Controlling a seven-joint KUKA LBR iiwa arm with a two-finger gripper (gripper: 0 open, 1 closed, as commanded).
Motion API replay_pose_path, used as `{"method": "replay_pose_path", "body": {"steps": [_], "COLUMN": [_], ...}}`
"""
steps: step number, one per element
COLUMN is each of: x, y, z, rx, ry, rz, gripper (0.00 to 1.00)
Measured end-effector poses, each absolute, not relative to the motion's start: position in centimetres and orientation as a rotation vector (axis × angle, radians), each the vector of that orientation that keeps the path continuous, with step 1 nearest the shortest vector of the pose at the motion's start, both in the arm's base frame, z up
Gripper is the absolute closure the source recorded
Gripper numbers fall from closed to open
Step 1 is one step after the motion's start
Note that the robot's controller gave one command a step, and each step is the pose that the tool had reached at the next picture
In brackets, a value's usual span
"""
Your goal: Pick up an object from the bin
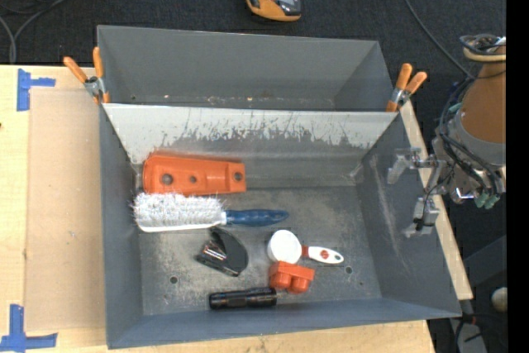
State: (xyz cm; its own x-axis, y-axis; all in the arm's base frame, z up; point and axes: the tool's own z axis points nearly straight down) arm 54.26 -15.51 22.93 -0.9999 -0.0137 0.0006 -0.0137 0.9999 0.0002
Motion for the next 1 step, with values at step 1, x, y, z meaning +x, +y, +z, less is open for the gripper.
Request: {"method": "replay_pose_path", "body": {"steps": [1], "x": [54.22], "y": [-15.5], "z": [22.92], "rx": [0.022], "ry": [-3.141], "rz": [0.0], "gripper": [0.0]}}
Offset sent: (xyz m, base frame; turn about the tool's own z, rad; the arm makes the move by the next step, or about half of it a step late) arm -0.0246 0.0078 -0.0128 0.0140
